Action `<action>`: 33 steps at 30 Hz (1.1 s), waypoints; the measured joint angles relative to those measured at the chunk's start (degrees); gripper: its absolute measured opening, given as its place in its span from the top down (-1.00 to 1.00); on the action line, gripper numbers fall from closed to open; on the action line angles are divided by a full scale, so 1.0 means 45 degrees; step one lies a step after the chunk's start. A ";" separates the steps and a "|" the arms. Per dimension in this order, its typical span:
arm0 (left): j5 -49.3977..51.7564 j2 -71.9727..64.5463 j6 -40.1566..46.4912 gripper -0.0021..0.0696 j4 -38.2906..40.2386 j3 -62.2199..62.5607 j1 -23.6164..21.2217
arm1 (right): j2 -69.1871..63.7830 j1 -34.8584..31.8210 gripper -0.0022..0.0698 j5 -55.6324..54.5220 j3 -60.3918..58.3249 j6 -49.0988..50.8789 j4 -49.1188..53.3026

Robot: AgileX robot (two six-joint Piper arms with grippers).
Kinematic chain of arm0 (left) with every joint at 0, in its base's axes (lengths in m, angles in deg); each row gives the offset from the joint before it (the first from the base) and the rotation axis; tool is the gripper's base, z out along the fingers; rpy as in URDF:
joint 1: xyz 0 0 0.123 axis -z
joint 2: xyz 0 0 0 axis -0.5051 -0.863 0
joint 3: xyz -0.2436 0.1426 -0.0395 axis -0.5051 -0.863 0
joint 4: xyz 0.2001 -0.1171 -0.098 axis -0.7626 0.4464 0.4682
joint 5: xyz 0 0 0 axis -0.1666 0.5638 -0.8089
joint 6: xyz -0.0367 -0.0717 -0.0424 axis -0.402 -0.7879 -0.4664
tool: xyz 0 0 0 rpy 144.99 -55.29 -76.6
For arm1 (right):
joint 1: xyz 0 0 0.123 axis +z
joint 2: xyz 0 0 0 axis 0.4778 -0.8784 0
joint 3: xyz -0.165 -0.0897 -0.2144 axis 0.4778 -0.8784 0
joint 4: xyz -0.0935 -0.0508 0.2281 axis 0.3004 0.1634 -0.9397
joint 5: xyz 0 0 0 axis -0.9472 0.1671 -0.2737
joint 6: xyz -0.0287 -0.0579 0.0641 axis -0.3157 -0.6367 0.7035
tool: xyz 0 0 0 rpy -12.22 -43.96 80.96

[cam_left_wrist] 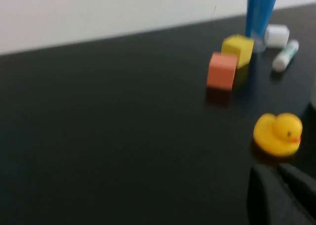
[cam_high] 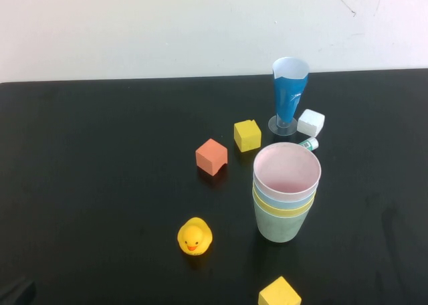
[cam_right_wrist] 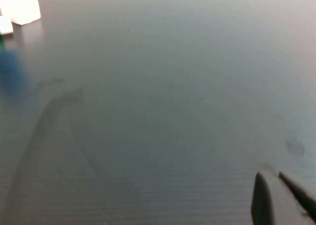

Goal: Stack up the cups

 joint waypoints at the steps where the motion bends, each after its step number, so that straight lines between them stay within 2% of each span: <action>1: 0.0110 0.0000 0.0567 0.95 0.0659 0.0000 -0.0309 | 0.0000 0.0000 0.94 0.0000 0.0000 0.0000 0.0000; 3: 0.0231 0.0000 0.1569 0.95 0.1867 0.0000 -0.1148 | 0.0010 0.0000 0.94 0.0009 0.0000 0.0000 0.0000; 6: -0.0049 0.0000 0.3561 0.95 0.3865 -0.0241 -0.2944 | 0.0010 0.0000 0.94 0.0030 0.0000 0.0000 0.0006; 10: -0.2048 0.0028 0.5918 0.95 0.5448 -0.1306 -0.5677 | 0.0010 0.0000 0.94 0.0039 0.0022 0.0000 0.0006; 14: -0.3880 0.0234 0.6470 0.95 0.6792 -0.2436 -0.7744 | 0.0010 0.0000 0.94 0.0059 0.0022 0.0000 0.0006; 17: -0.3989 0.0581 0.6529 0.95 0.7400 -0.2692 -0.8796 | 0.0010 0.0000 0.94 0.0059 0.0022 0.0000 0.0006; 23: -0.2869 0.1483 0.6953 0.95 0.7828 -0.2692 -0.9877 | 0.0010 0.0000 0.94 0.0059 0.0022 0.0000 0.0006; 29: -0.1592 0.1564 0.8893 0.95 0.8416 -0.2692 -1.0000 | 0.0010 0.0000 0.94 0.0068 0.0022 0.0000 0.0006; 33: -0.1377 0.1570 0.9502 0.95 0.8913 -0.2668 -1.0000 | 0.0010 0.0000 0.94 0.0068 0.0022 0.0000 0.0006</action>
